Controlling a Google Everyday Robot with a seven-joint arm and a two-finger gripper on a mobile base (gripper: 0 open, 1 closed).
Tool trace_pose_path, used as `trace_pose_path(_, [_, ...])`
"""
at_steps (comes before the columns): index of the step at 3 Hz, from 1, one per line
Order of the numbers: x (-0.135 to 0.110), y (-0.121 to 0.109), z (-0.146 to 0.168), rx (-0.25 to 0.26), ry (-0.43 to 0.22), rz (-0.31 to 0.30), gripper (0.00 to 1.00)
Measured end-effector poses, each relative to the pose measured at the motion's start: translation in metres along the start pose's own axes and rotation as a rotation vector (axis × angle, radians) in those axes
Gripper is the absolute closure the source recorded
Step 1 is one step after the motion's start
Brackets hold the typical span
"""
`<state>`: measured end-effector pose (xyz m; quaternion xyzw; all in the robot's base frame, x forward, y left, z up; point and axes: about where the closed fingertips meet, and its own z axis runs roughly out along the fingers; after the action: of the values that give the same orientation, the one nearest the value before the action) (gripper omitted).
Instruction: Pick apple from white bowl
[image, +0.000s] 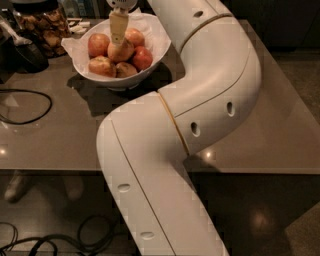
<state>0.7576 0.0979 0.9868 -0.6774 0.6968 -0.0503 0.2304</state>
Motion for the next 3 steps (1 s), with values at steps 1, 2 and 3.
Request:
trace_pose_path(1, [0.003, 0.001, 0.007, -0.013, -0.001, -0.005, 0.46])
trace_pose_path(2, [0.005, 0.002, 0.013, -0.026, -0.003, -0.012, 0.43])
trace_pose_path(3, [0.007, 0.006, 0.023, -0.052, -0.015, -0.015, 0.33])
